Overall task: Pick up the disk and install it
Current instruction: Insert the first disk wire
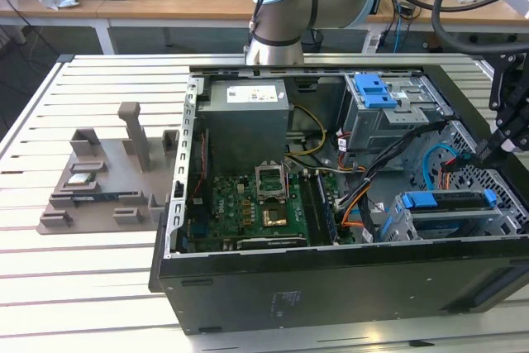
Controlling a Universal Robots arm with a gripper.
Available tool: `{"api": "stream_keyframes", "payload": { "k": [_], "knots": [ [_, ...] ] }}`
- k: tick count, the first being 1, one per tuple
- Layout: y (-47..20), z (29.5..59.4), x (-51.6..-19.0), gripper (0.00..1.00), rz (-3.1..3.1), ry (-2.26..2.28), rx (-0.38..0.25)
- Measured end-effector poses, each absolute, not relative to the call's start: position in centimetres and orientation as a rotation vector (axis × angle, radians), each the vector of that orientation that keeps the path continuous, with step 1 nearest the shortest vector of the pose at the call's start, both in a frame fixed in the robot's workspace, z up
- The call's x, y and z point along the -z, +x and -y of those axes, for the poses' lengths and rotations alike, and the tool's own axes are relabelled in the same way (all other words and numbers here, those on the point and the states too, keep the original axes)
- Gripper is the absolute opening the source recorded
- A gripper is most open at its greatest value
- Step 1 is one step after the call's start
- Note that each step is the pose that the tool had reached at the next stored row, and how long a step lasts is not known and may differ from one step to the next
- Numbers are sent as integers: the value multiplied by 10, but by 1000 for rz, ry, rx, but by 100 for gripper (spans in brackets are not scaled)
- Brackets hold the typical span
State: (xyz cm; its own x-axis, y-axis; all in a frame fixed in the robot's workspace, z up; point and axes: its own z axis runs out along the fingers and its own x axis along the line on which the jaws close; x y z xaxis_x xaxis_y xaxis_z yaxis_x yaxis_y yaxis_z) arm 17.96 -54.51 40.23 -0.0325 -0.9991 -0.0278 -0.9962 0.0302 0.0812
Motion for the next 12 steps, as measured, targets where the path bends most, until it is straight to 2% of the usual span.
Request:
{"api": "stream_keyframes", "payload": {
  "k": [6, 7, 9, 12],
  "knots": [
    [180, 545, -402, 11, 2228, 2159, 121],
    [180, 545, -402, 24, 2228, 2159, 121],
    [180, 545, -402, 36, 2228, 2159, 121],
    [182, 541, -401, 36, 2228, 2159, 121]
  ]
}}
